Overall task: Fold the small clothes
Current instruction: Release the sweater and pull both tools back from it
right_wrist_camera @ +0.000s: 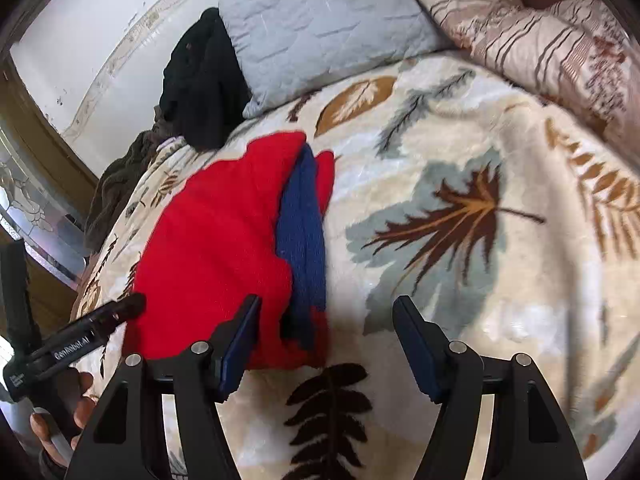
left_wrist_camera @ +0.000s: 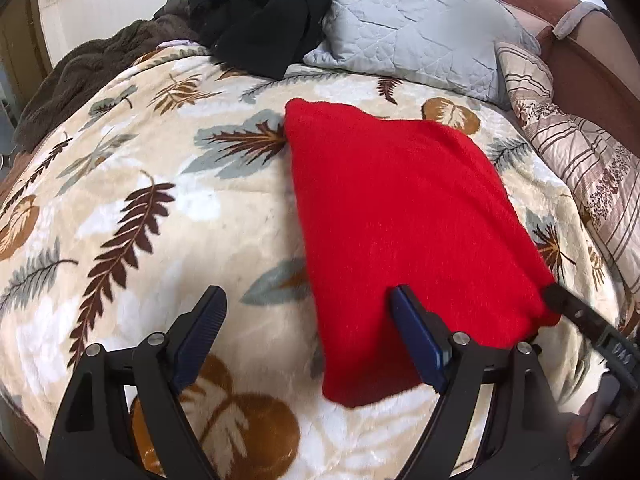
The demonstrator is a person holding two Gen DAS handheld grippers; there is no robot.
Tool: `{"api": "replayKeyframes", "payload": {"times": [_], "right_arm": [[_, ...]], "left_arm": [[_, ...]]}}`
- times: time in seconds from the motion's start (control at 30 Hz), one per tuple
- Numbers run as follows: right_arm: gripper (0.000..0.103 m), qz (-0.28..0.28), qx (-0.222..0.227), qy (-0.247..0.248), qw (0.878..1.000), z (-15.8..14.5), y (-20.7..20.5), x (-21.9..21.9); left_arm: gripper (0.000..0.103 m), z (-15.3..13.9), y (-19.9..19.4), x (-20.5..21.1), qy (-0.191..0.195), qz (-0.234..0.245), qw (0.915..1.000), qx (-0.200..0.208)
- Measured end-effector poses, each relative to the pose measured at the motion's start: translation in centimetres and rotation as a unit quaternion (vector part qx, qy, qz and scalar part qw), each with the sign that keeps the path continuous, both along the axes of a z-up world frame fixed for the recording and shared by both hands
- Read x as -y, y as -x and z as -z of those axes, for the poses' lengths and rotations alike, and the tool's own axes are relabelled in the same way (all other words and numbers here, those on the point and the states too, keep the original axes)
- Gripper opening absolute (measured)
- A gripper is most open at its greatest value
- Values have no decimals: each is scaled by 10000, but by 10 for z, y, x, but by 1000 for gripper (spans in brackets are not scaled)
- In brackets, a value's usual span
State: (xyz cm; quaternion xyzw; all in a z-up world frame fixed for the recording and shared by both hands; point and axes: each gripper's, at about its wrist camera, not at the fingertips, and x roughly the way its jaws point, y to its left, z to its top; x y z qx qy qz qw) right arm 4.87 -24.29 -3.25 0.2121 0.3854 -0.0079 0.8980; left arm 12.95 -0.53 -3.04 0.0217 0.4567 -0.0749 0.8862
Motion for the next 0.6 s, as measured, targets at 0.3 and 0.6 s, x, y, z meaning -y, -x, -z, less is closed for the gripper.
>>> {"api": "replayKeyframes", "payload": {"times": [0.3,0.6], "right_arm": [[73,-121,-538,551,9970,-10,11,-9],[84,81,-1033,1137,9881,-4,24,-9]], "left_arm": [[85,-6,18,-4,-281,-62,9995,-150],[85,-8,26,-12,-313,-83,9993,-164]]}}
